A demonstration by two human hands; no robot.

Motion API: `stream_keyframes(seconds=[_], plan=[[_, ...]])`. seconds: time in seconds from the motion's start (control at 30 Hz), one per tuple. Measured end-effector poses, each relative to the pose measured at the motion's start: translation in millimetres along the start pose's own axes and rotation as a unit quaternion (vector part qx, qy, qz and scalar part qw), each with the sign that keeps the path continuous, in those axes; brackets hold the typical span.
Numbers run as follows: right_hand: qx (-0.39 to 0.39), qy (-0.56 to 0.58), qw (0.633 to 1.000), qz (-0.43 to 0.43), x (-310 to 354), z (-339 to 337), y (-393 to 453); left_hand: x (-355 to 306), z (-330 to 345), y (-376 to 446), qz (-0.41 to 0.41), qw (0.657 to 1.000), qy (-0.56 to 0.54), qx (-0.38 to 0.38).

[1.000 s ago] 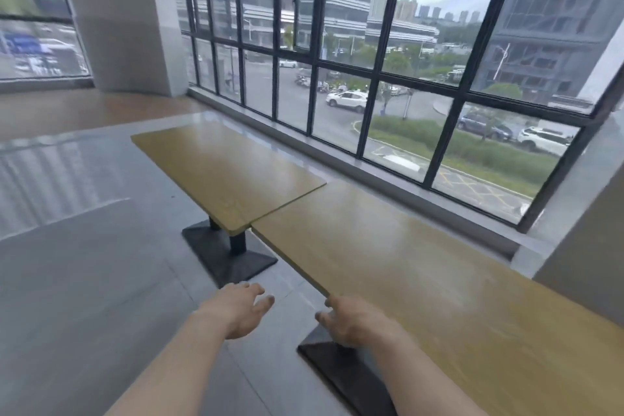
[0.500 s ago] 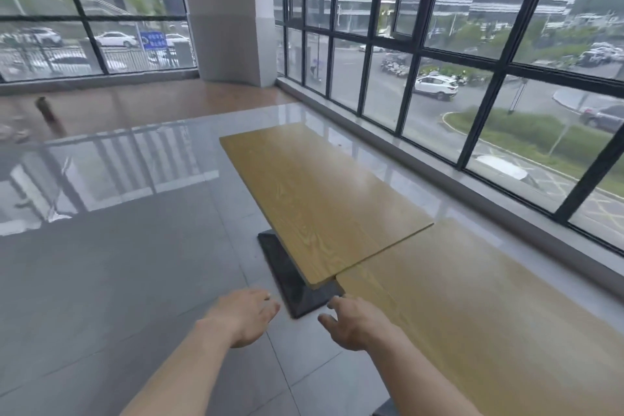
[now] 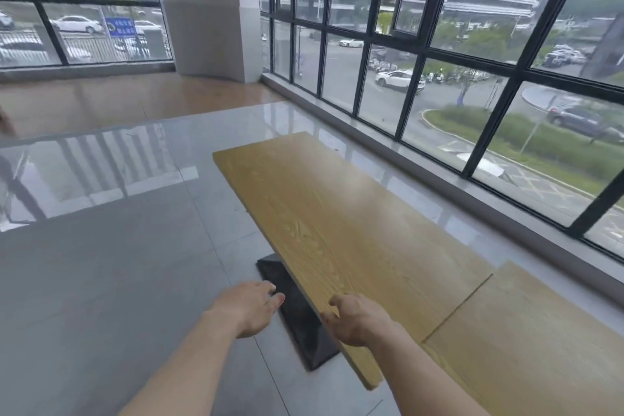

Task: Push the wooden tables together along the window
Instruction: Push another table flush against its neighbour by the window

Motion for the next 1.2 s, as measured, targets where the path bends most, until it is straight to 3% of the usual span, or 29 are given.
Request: stream_keyframes(seconds=[0.27,0.67,0.87,1.2], plan=[[-0.009,0.035,0.998,0.059,53.2,-8.7,115.2,60.9,-40.1,133.4,0.036,0.999,0.021,0.033],[-0.033,0.116,0.973,0.194,-11.6,23.5,242.0,20.6,-13.5,317.0,0.191,0.974,0.097,0.078],[-0.083,0.133,0.943,0.292,-56.9,35.8,249.0,-23.0,22.5,384.9,0.296,0.948,0.104,0.057],[-0.215,0.091,0.869,0.437,-85.9,110.1,217.7,-44.5,103.7,414.4,0.454,0.888,0.062,-0.032]])
Point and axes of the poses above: each hand's wrist, its own y-axis towards the middle knuckle, its own z-axis out of the palm, x = y × z, the point moved 7 cm from there along y, towards the middle knuckle, and after that the axes turned 12 degrees about -x, right-handed, at the moved point
